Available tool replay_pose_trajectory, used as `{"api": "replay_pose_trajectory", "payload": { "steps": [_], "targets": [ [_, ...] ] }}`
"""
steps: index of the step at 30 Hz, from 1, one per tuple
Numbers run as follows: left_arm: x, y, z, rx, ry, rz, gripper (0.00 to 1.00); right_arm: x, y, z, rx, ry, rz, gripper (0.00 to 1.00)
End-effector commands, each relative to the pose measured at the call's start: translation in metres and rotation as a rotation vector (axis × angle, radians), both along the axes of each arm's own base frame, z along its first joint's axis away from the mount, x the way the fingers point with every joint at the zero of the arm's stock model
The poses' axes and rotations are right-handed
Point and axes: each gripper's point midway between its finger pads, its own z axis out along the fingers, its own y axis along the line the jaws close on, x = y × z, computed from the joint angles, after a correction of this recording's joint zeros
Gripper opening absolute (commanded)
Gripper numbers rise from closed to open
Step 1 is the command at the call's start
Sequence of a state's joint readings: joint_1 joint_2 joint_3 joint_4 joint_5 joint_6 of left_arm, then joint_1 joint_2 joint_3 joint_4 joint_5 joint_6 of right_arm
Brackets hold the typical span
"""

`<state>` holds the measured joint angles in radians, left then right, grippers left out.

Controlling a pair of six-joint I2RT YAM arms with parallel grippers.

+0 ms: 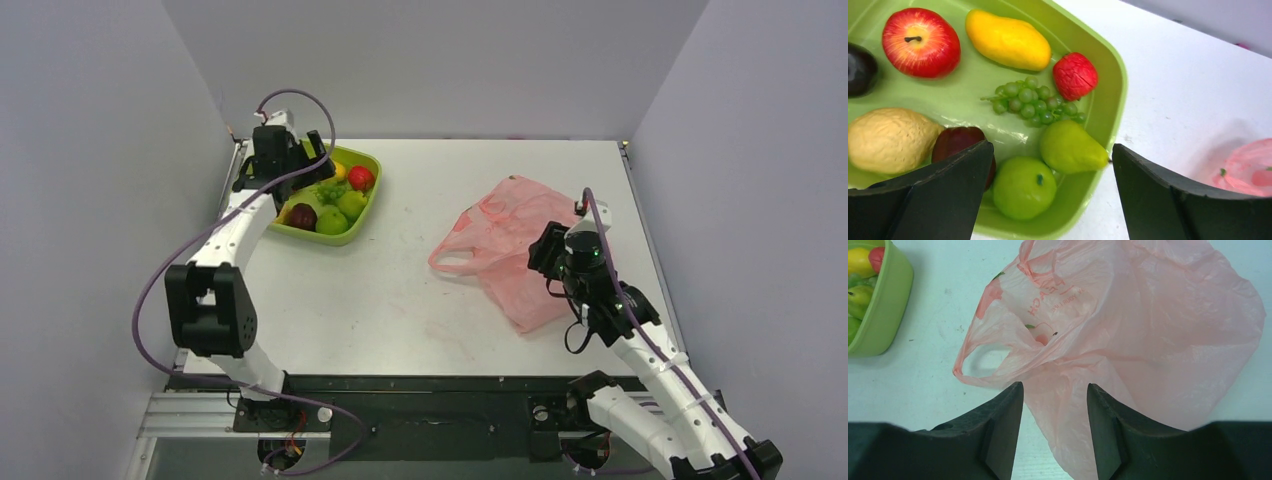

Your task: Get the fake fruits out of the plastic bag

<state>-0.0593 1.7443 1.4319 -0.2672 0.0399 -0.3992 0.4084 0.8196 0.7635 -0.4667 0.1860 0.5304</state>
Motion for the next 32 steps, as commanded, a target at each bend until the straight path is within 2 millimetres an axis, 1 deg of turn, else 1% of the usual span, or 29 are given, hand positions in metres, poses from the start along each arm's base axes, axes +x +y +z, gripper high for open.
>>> {"api": "replay_pose_trajectory", "payload": {
  "steps": [1, 3, 4, 5, 6, 7, 8, 9, 10, 11, 12, 13, 14, 15, 16, 17, 19, 21, 23, 24, 27, 29, 30, 31, 32],
  "targets": [
    [-0.046, -0.020, 0.084, -0.007, -0.194, -0.076, 0.87, -0.010, -0.012, 0.038, -0.006, -0.084, -0.026, 0.47],
    [-0.084, -0.026, 0.115, -0.028, -0.274, -0.104, 0.87, -0.017, -0.018, 0.045, -0.011, -0.099, -0.038, 0.48],
    [-0.094, -0.032, 0.123, -0.032, -0.295, -0.120, 0.87, -0.020, -0.022, 0.053, -0.010, -0.122, -0.047, 0.48],
    [-0.114, -0.031, 0.142, -0.036, -0.345, -0.125, 0.87, -0.024, -0.025, 0.053, -0.018, -0.116, -0.052, 0.49],
    [-0.124, -0.032, 0.151, -0.045, -0.369, -0.124, 0.87, -0.028, -0.029, 0.063, -0.016, -0.141, -0.064, 0.49],
    [-0.144, -0.031, 0.169, -0.058, -0.429, -0.123, 0.87, -0.032, -0.033, 0.064, -0.025, -0.136, -0.073, 0.51],
    [-0.155, -0.033, 0.180, -0.079, -0.464, -0.129, 0.87, -0.035, -0.038, 0.073, -0.021, -0.159, -0.094, 0.53],
    [-0.175, -0.031, 0.200, -0.091, -0.534, -0.135, 0.87, -0.039, -0.042, 0.073, -0.029, -0.148, -0.101, 0.56],
    [-0.185, -0.032, 0.209, -0.095, -0.564, -0.143, 0.87, -0.045, -0.046, 0.082, -0.028, -0.164, -0.111, 0.58],
    [-0.204, -0.029, 0.226, -0.098, -0.620, -0.143, 0.87, -0.048, -0.049, 0.090, -0.021, -0.184, -0.117, 0.62],
    [-0.213, -0.025, 0.234, -0.093, -0.647, -0.135, 0.88, -0.053, -0.053, 0.095, -0.018, -0.200, -0.129, 0.63],
    [-0.231, -0.021, 0.250, -0.092, -0.702, -0.129, 0.88, -0.057, -0.055, 0.105, -0.010, -0.224, -0.129, 0.65],
    [-0.238, -0.017, 0.258, -0.082, -0.728, -0.120, 0.88, -0.063, -0.059, 0.112, -0.003, -0.247, -0.134, 0.66],
    [-0.253, -0.014, 0.272, -0.079, -0.776, -0.116, 0.89, -0.066, -0.061, 0.122, 0.002, -0.272, -0.136, 0.68],
    [-0.259, -0.011, 0.278, -0.062, -0.798, -0.112, 0.89, -0.072, -0.064, 0.129, 0.007, -0.295, -0.138, 0.68],
    [-0.271, -0.008, 0.288, -0.059, -0.829, -0.108, 0.89, -0.076, -0.067, 0.140, 0.009, -0.324, -0.137, 0.69],
    [-0.283, -0.003, 0.299, -0.049, -0.861, -0.096, 0.90, -0.087, -0.073, 0.158, 0.027, -0.379, -0.147, 0.71],
    [-0.291, -0.002, 0.306, -0.049, -0.879, -0.096, 0.90, -0.096, -0.080, 0.173, 0.046, -0.427, -0.165, 0.72],
    [-0.295, -0.002, 0.310, -0.053, -0.889, -0.096, 0.90, -0.105, -0.090, 0.182, 0.062, -0.465, -0.204, 0.75],
    [-0.295, -0.002, 0.310, -0.054, -0.889, -0.096, 0.90, -0.106, -0.092, 0.183, 0.064, -0.471, -0.212, 0.79],
    [-0.294, -0.002, 0.309, -0.058, -0.887, -0.096, 0.90, -0.110, -0.098, 0.185, 0.073, -0.485, -0.242, 0.81],
    [-0.292, -0.002, 0.306, -0.056, -0.876, -0.097, 0.90, -0.111, -0.098, 0.181, 0.069, -0.483, -0.234, 0.82],
    [-0.291, -0.003, 0.304, -0.056, -0.870, -0.097, 0.90, -0.109, -0.097, 0.174, 0.054, -0.474, -0.233, 0.82],
    [-0.290, -0.004, 0.302, -0.058, -0.866, -0.105, 0.90, -0.110, -0.102, 0.176, 0.063, -0.495, -0.258, 0.82],
    [-0.289, -0.005, 0.300, -0.061, -0.859, -0.107, 0.90, -0.109, -0.104, 0.174, 0.053, -0.492, -0.268, 0.83]
  ]
}}
